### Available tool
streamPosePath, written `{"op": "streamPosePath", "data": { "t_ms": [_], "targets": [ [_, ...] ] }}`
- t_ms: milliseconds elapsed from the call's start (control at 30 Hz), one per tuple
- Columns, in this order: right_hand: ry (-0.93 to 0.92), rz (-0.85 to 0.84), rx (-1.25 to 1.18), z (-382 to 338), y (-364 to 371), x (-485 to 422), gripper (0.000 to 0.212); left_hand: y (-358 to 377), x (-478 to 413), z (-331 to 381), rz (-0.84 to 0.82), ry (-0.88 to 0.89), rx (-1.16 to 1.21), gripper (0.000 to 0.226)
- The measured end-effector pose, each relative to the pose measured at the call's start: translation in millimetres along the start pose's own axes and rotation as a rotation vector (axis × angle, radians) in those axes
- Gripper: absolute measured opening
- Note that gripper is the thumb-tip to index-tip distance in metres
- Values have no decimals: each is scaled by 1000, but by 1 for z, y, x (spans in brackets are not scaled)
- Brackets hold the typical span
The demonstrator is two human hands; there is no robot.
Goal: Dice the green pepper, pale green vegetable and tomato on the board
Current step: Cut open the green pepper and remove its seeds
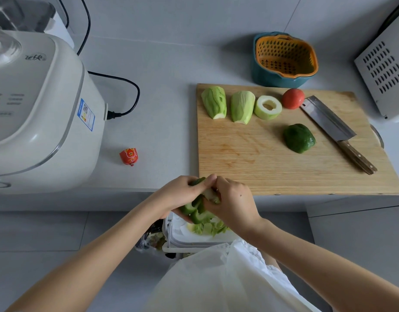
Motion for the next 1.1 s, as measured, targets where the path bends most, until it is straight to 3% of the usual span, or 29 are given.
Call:
{"op": "streamPosePath", "data": {
  "t_ms": [133,267,533,833,1000,1100],
  "targets": [
    [-43,90,36,-2,-1,1,14,-1,-6,-6,40,20,-31,50],
    [-106,77,43,-4,0,2,20,-1,-5,-4,30,97,-17,77],
    [-131,38,-35,0,-1,3,28,0,0,-3,4,187,71,49],
    [-138,4,-114,1,-8,3,27,1,3,0,-2,220,109,53],
    [-59,38,-254,5,-20,-6,23,8,7,-6,-32,181,225,41],
    [-104,-57,-224,0,-21,-8,28,4,5,-10,-58,158,203,55]
  ]
}}
Point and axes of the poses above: each hand's wrist, its own x-axis away from the middle knuckle, its own y-axis out of the palm, z = x × y, the point moved 5 cm from there along -x, towards the middle knuckle, and after that the axes turned 1 degree about -z, right-handed, at the moved point
